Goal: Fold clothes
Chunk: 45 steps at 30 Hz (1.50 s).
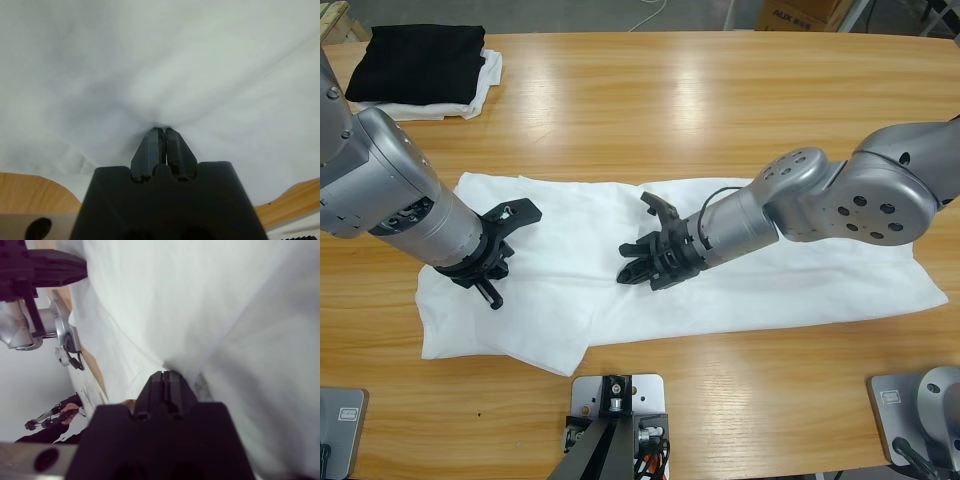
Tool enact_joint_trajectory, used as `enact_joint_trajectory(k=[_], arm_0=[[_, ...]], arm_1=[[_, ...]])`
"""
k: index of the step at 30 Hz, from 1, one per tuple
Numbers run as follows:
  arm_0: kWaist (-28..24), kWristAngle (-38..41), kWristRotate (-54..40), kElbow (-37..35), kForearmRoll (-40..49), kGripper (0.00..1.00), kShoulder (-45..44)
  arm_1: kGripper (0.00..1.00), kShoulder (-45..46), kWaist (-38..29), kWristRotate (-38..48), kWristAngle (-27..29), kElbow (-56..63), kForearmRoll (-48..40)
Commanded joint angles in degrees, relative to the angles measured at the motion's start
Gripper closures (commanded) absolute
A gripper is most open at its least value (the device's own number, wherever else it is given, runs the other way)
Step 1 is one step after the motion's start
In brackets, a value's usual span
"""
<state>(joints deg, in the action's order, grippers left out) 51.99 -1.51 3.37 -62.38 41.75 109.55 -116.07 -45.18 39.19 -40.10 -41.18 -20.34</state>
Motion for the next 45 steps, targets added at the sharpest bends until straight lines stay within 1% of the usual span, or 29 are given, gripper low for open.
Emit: enact_joint_trajectory(k=[1, 5, 7, 8, 10, 12, 14, 16, 18, 20, 22, 26, 28, 30, 33, 38, 45], arm_0=[[1.1, -0.6, 0.5, 1.8, 0.3, 1.000, 2.7], [1.2, -0.6, 0.4, 1.7, 0.3, 1.000, 2.7], [1.2, -0.7, 0.4, 1.7, 0.3, 1.000, 2.7], [1.2, -0.7, 0.4, 1.7, 0.3, 1.000, 2.7], [1.3, -0.7, 0.4, 1.7, 0.6, 1.000, 2.6], [1.3, -0.6, 0.4, 1.5, 1.2, 1.000, 2.2], [1.3, -0.6, 0.5, 1.3, 1.9, 1.000, 2.1], [1.3, -0.6, 0.5, 1.1, 2.4, 1.000, 2.0], [1.3, -0.6, 0.6, 1.0, 2.7, 1.000, 1.8], [1.3, -0.6, 0.7, 1.0, 2.7, 1.000, 1.8], [1.4, -0.6, 0.7, 1.0, 2.7, 1.000, 1.8], [1.7, -0.6, 0.8, 0.5, 2.7, 1.000, 2.2], [1.8, -0.6, 0.9, 0.5, 2.7, 1.000, 2.2], [1.9, -0.6, 0.9, 0.6, 2.7, 1.000, 2.2], [2.0, -0.6, 0.9, 0.7, 2.7, 1.000, 2.2], [2.0, -0.6, 0.9, 0.3, 2.7, 1.000, 2.7], [2.0, -0.6, 0.9, 0.4, 2.7, 1.000, 3.0]], arm_1=[[1.000, 13.9, -0.6, -0.7, 6.4, 1.3, 8.8], [1.000, 28.6, -0.5, -2.1, 15.9, -1.9, 26.4], [1.000, 32.5, 1.1, -1.4, 22.1, -2.0, 31.5], [1.000, 33.2, 3.3, -1.3, 24.5, -1.6, 32.7], [1.000, 32.3, 9.7, -1.3, 27.1, 1.5, 32.6], [1.000, 29.6, 16.0, -2.2, 27.7, 4.3, 30.2], [1.000, 26.1, 20.9, -2.8, 27.8, 6.0, 28.1], [1.000, 23.4, 24.2, -2.9, 30.4, 6.3, 29.4], [1.000, 22.9, 27.6, -2.6, 33.2, 6.5, 32.8], [1.000, 24.3, 29.4, -2.5, 34.2, 6.3, 35.2], [1.000, 26.9, 29.6, -1.5, 35.9, 5.6, 38.0], [1.000, 26.7, 31.5, -0.3, 37.7, 5.5, 39.1], [1.000, 25.4, 33.5, -1.0, 38.8, 6.8, 35.1], [1.000, 25.5, 36.3, -3.9, 38.6, 6.9, 31.8], [1.000, 24.4, 38.8, -7.1, 38.4, 4.3, 30.4], [1.000, 18.5, 40.7, -7.4, 38.6, 2.4, 30.2], [1.000, 11.6, 43.9, -8.6, 37.5, 1.9, 25.5]])
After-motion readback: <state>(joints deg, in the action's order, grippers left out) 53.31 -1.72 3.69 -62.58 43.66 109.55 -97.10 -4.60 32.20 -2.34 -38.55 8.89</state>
